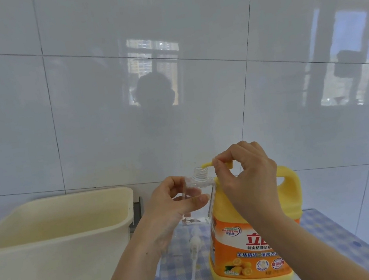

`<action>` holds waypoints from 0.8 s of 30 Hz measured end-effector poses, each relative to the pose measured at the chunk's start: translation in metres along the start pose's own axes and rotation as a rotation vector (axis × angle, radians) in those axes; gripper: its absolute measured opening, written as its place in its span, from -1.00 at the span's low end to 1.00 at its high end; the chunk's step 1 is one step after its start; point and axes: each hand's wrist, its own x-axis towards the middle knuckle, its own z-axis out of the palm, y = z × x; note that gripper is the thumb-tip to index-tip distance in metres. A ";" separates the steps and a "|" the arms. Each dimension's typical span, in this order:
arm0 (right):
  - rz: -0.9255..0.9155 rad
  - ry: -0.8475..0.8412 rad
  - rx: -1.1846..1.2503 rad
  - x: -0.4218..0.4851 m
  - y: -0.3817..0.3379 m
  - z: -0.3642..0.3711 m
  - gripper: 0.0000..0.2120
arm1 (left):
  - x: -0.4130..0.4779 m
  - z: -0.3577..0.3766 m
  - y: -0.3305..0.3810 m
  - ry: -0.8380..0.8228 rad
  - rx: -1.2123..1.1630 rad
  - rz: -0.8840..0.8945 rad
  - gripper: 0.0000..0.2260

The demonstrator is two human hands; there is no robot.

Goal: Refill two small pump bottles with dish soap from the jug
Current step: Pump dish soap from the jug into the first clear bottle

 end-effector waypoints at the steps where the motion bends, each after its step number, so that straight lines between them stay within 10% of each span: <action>1: 0.010 -0.001 -0.004 0.000 0.000 0.000 -0.87 | 0.000 0.000 0.001 -0.002 -0.009 0.002 -0.58; 24: -0.002 -0.086 0.078 -0.023 -0.043 -0.045 -0.89 | -0.075 -0.023 -0.002 0.152 -0.086 0.026 -0.67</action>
